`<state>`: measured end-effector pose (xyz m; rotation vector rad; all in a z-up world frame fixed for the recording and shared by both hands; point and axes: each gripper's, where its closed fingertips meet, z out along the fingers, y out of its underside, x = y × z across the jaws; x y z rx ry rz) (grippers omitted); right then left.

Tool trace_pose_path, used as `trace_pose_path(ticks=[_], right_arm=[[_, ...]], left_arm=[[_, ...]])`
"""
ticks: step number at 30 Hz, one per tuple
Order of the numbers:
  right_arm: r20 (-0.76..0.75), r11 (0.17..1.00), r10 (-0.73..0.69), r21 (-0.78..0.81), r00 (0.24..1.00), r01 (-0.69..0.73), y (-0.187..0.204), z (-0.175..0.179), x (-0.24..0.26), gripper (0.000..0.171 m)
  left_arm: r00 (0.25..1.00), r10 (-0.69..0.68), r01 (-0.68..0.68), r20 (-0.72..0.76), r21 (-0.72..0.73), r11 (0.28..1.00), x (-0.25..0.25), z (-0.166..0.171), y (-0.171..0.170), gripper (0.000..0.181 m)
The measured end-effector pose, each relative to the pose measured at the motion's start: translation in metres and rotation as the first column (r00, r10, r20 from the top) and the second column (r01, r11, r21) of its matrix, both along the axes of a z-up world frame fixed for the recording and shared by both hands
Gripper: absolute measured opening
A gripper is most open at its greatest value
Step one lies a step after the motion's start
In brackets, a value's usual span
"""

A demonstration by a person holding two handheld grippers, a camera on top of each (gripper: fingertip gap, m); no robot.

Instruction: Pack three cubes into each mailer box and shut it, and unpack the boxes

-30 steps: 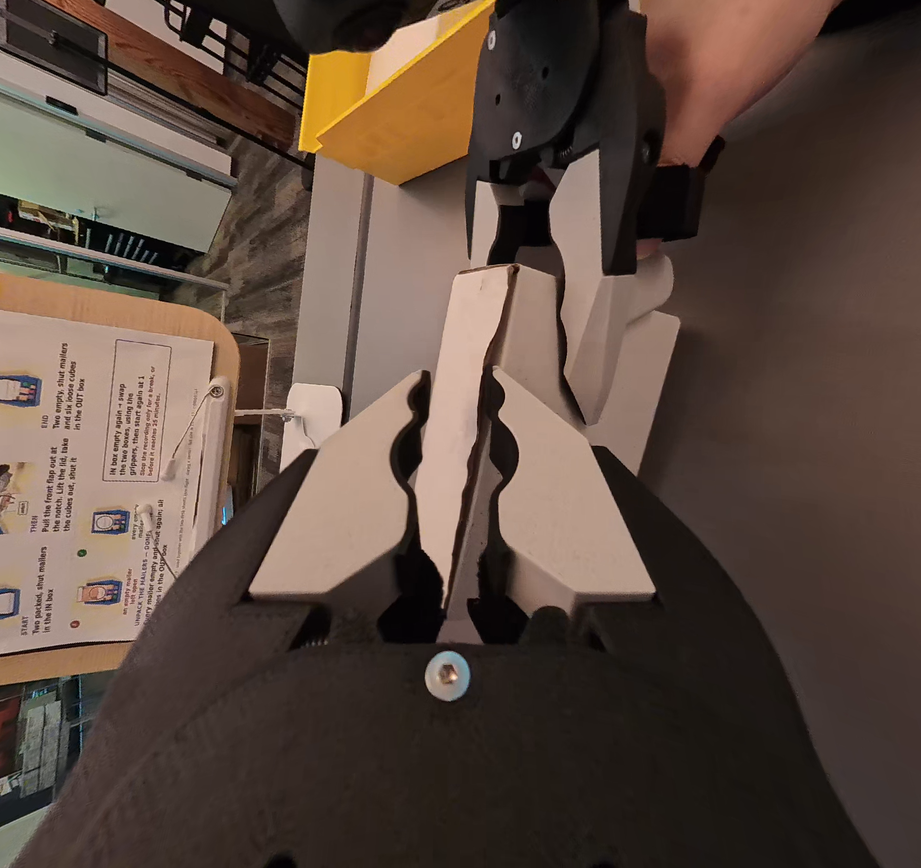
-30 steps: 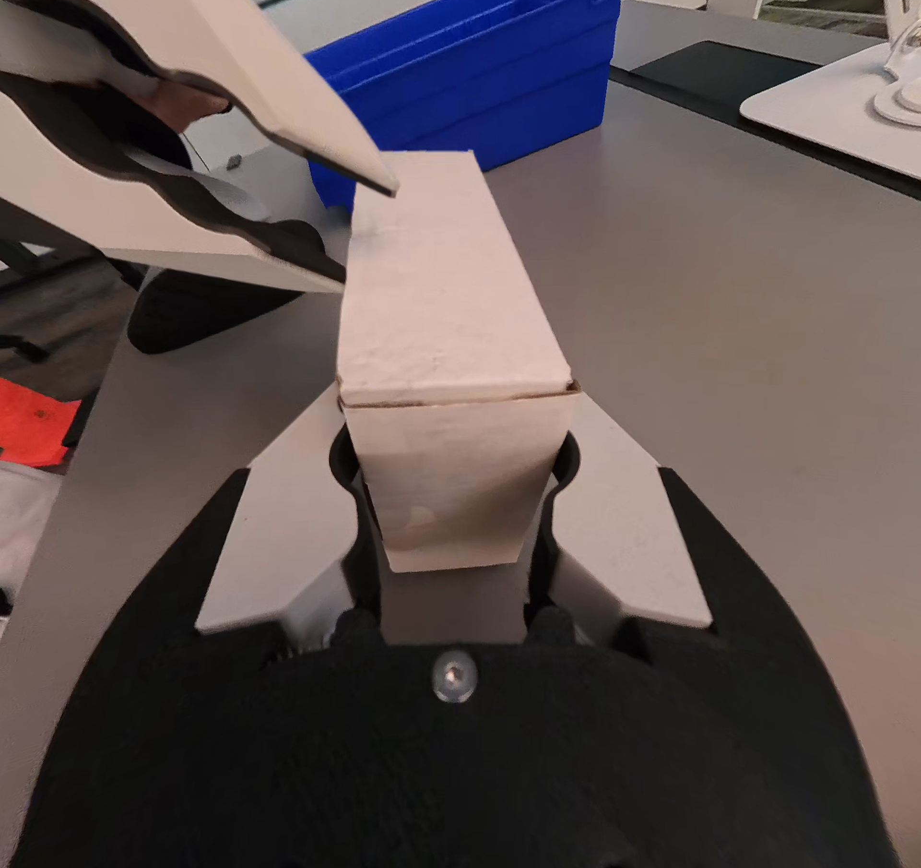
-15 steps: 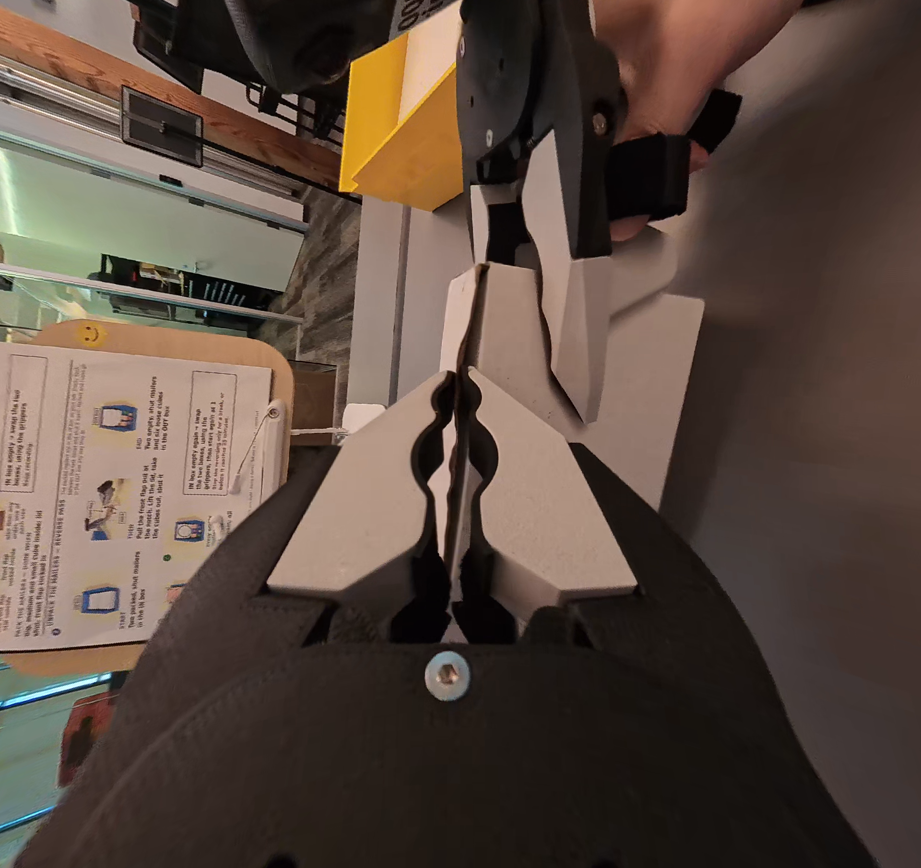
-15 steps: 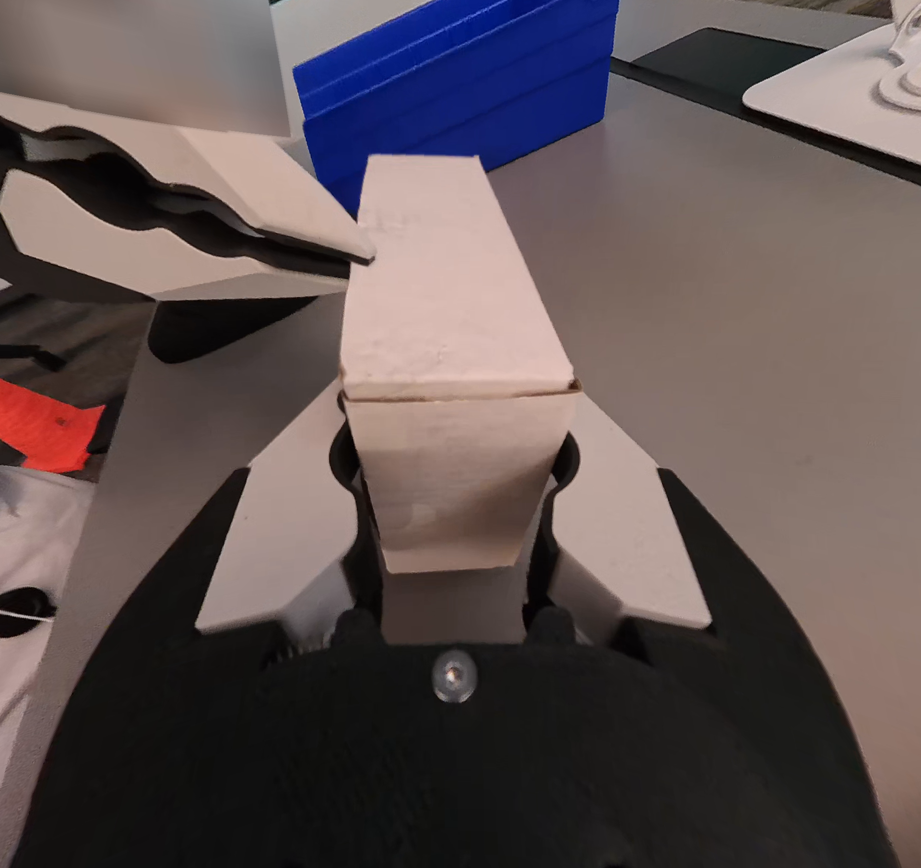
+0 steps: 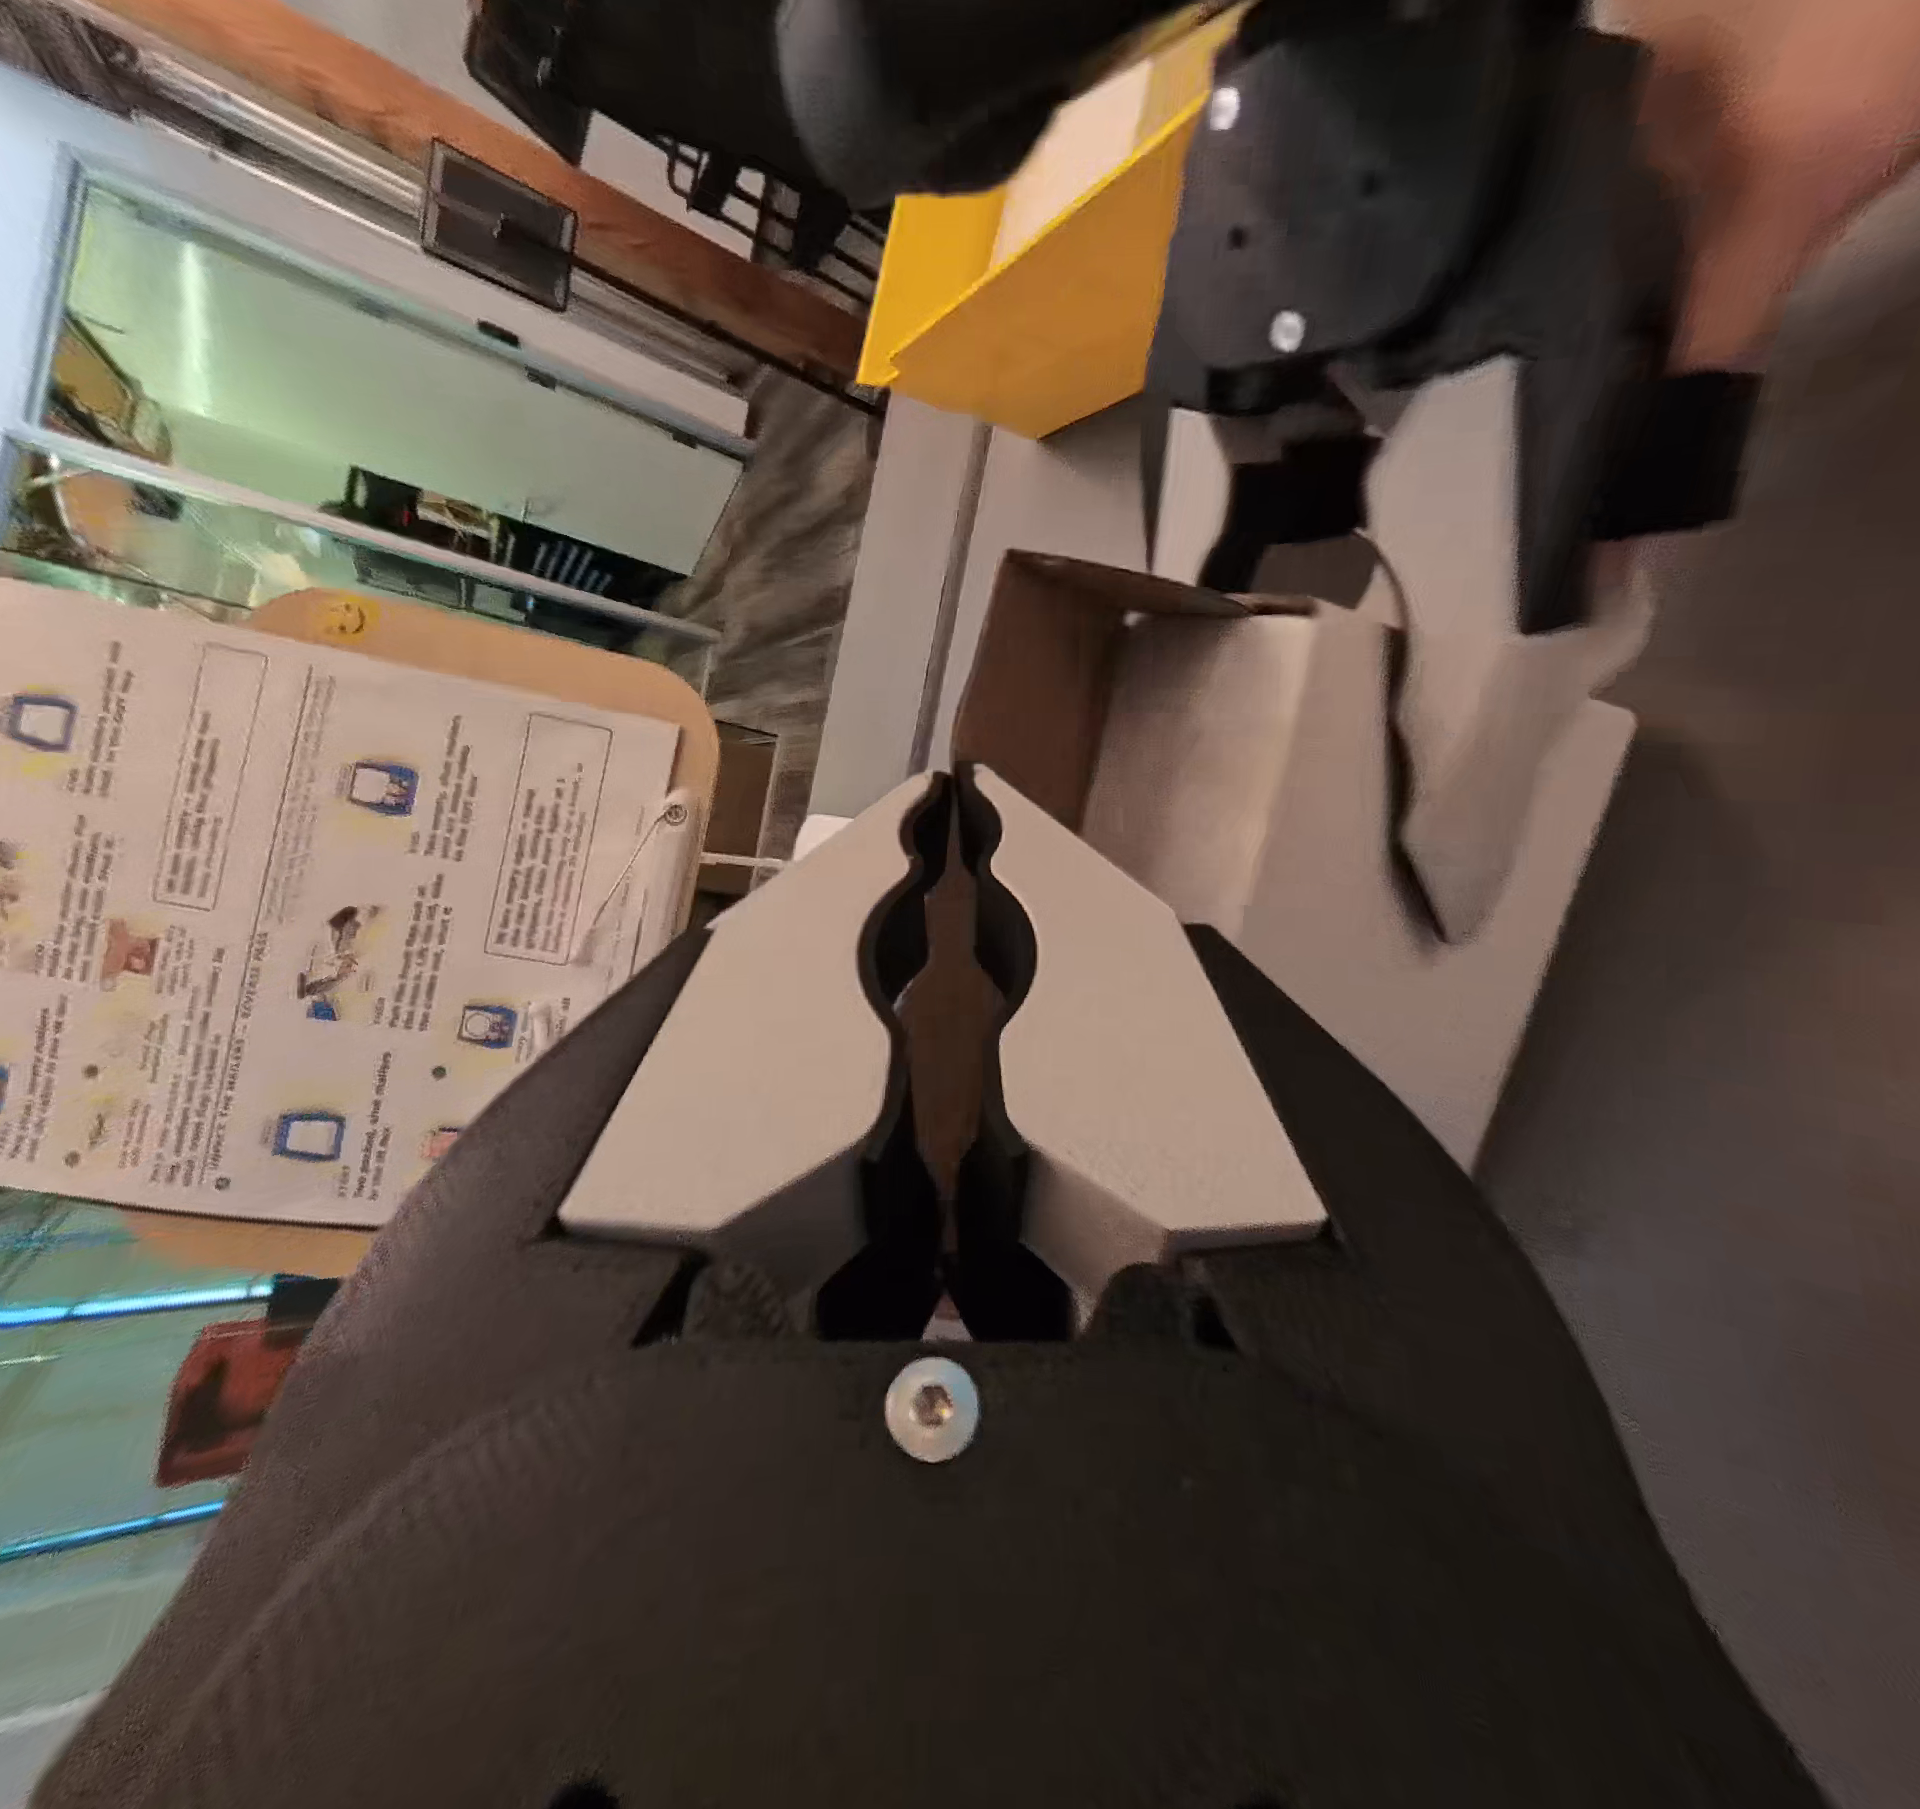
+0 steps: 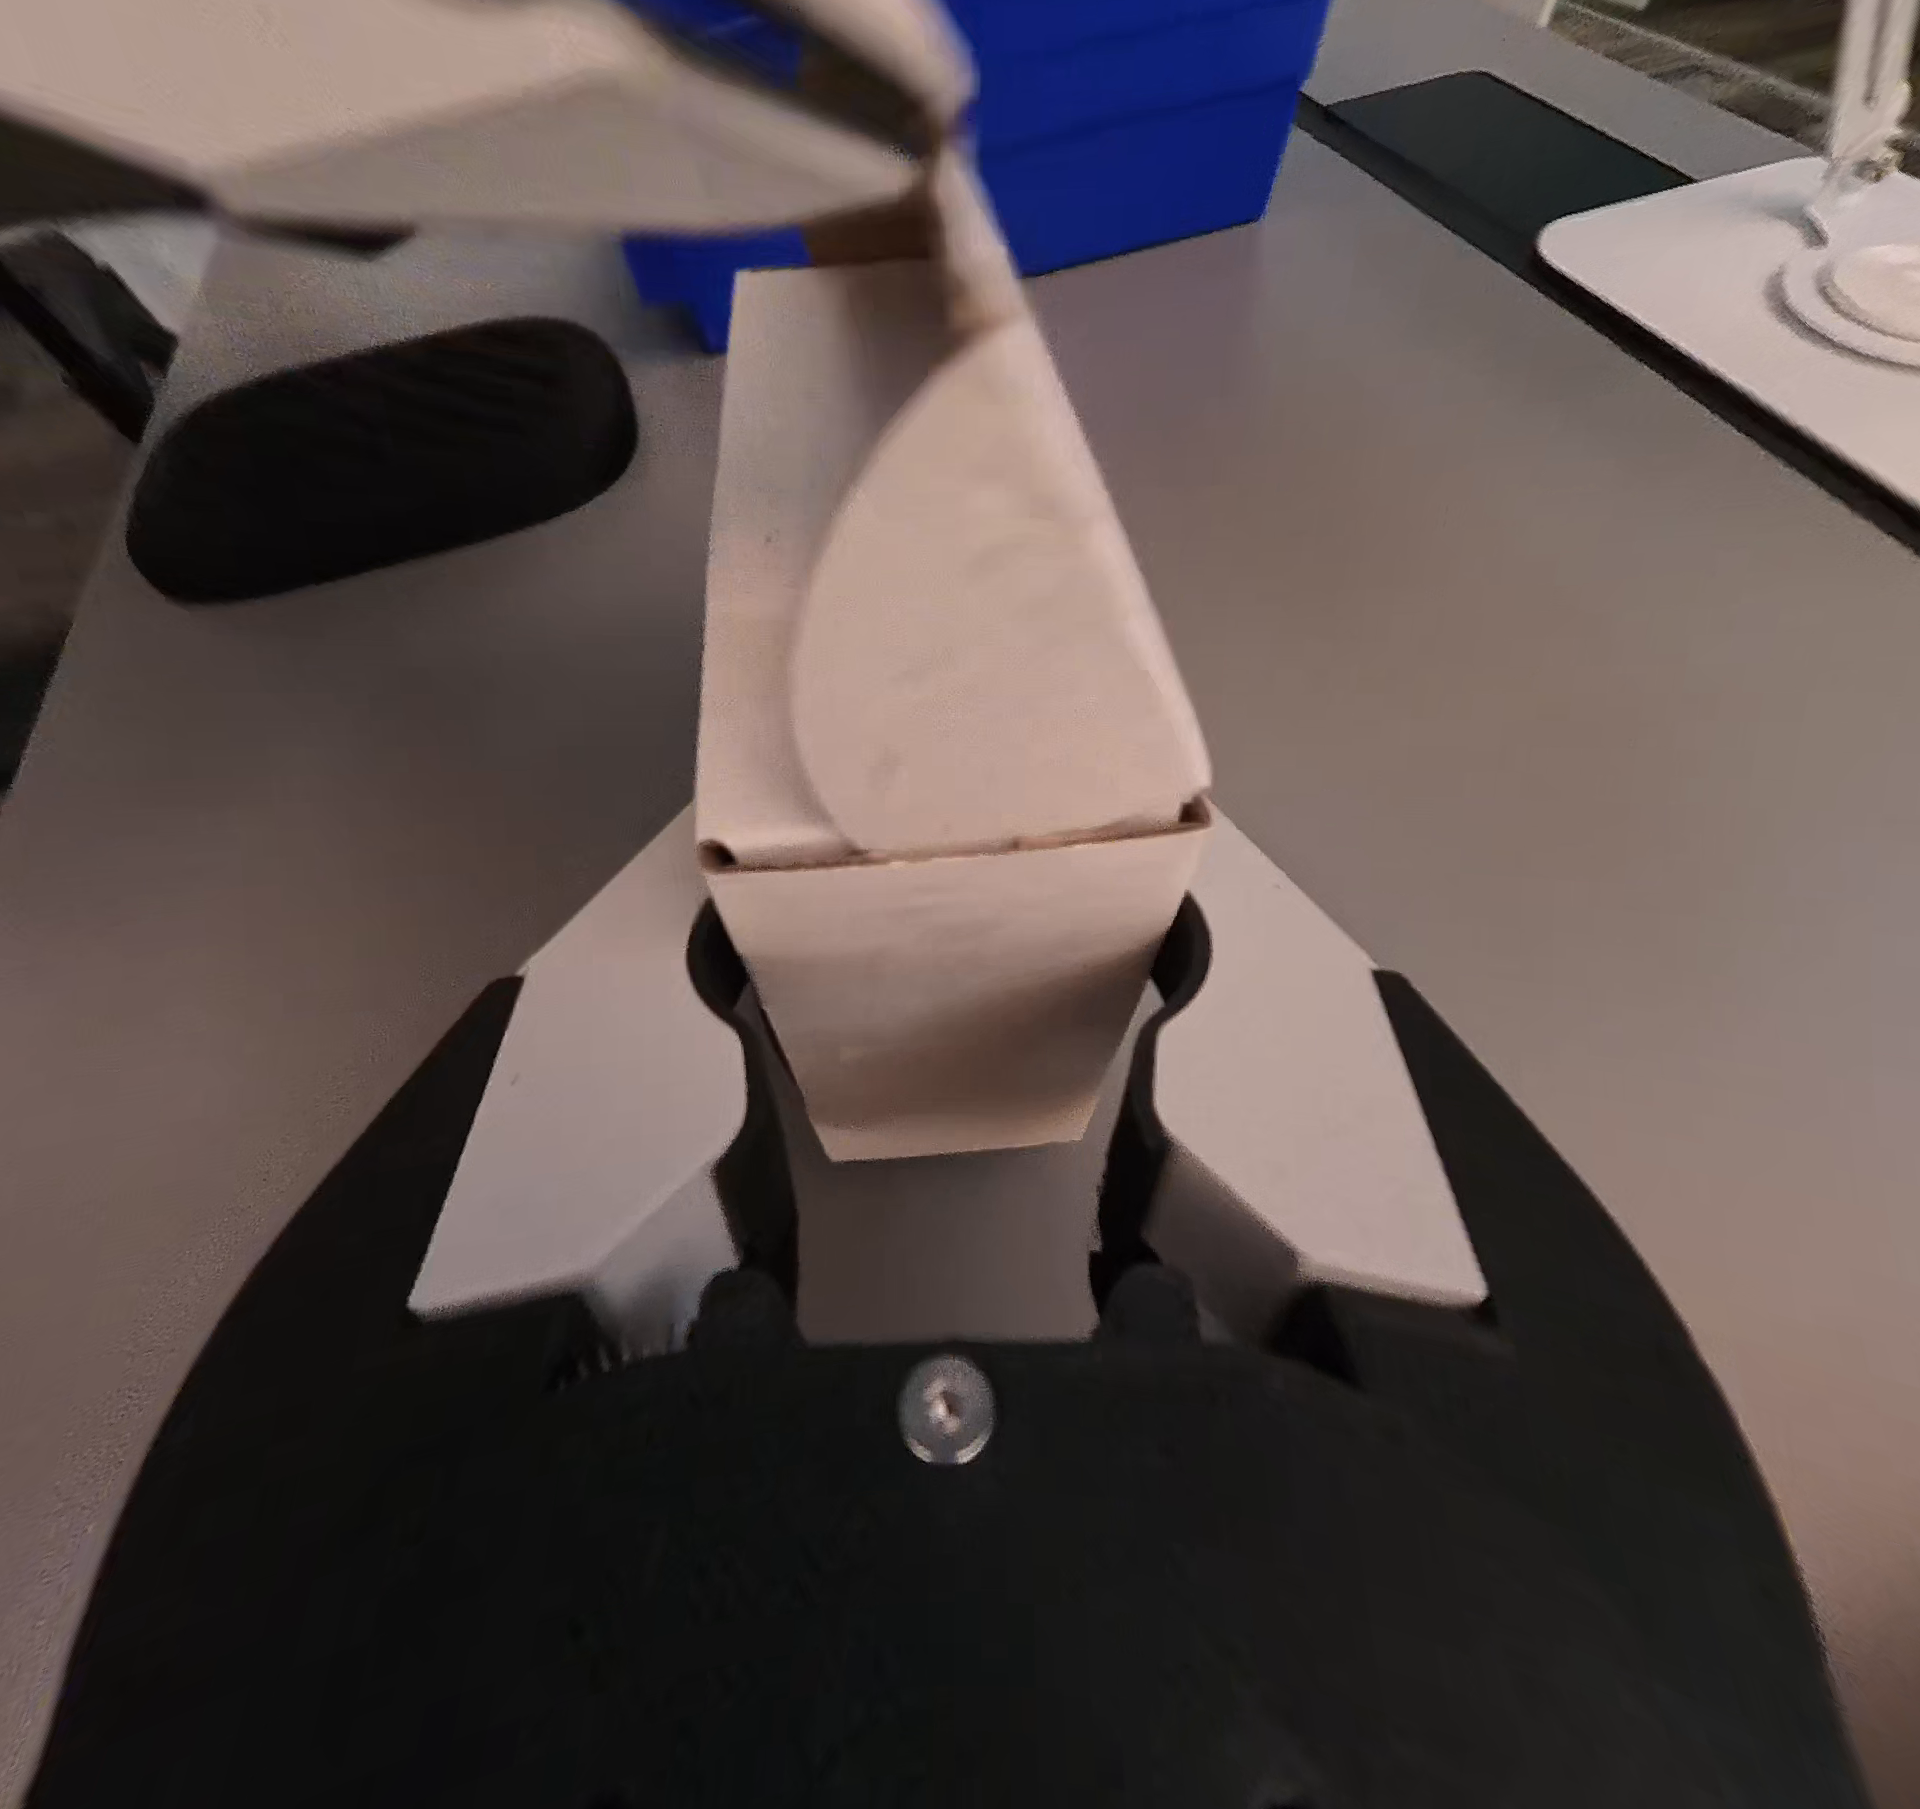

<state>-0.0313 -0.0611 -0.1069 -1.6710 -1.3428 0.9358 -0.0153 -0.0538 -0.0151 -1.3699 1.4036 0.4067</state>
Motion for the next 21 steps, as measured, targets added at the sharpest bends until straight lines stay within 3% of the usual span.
trace_pose_path(ticks=[1,7,8,11,12,14,17,18,20,21], right_arm=[[-0.005,1.0,0.012,-0.001,1.0,-0.012,-0.005,0.001,-0.004,0.076],[-0.123,0.999,0.014,-0.029,0.992,-0.018,0.0,0.022,0.002,0.076],[-0.11,1.0,0.009,-0.021,0.994,-0.011,0.002,0.019,0.003,0.077],[-0.086,1.0,0.011,-0.006,0.996,-0.011,0.003,0.013,0.006,0.076],[-0.072,1.0,0.014,0.011,0.997,-0.013,0.003,0.011,0.006,0.076],[-0.053,0.998,0.028,0.064,0.998,-0.024,0.002,0.01,0.004,0.076],[-0.031,0.991,0.043,0.13,0.999,-0.039,0.0,0.009,0.001,0.076],[-0.028,0.988,0.047,0.149,0.999,-0.042,-0.001,0.009,0.0,0.076],[-0.008,0.976,0.053,0.21,0.999,-0.05,-0.002,0.007,0.0,0.076],[0.023,0.966,0.044,0.254,0.999,-0.048,0.0,0.004,0.002,0.076]], left_arm=[[1.0,0.007,-0.007,0.009,-0.007,1.0,-0.002,0.003,0.002,0.0],[1.0,0.007,-0.007,-0.018,0.009,1.0,-0.009,0.009,0.009,0.011],[1.0,0.016,-0.017,-0.026,-0.022,1.0,-0.011,0.008,0.01,0.014],[0.999,0.051,-0.054,-0.02,-0.21,0.976,-0.024,0.002,0.009,0.05],[0.999,0.043,-0.038,0.008,-0.291,0.956,-0.026,0.001,0.006,0.051],[0.998,0.04,-0.015,0.051,-0.422,0.906,-0.032,0.0,0.003,0.049],[0.999,0.025,-0.034,-0.022,-0.58,0.814,-0.043,-0.022,-0.002,0.047],[0.999,0.014,-0.041,-0.049,-0.604,0.796,-0.045,-0.028,-0.003,0.039],[0.998,-0.001,-0.036,-0.062,-0.592,0.805,-0.044,-0.031,0.001,0.004],[0.998,-0.014,-0.024,-0.058,-0.599,0.8,-0.042,-0.031,0.0,0.004]])
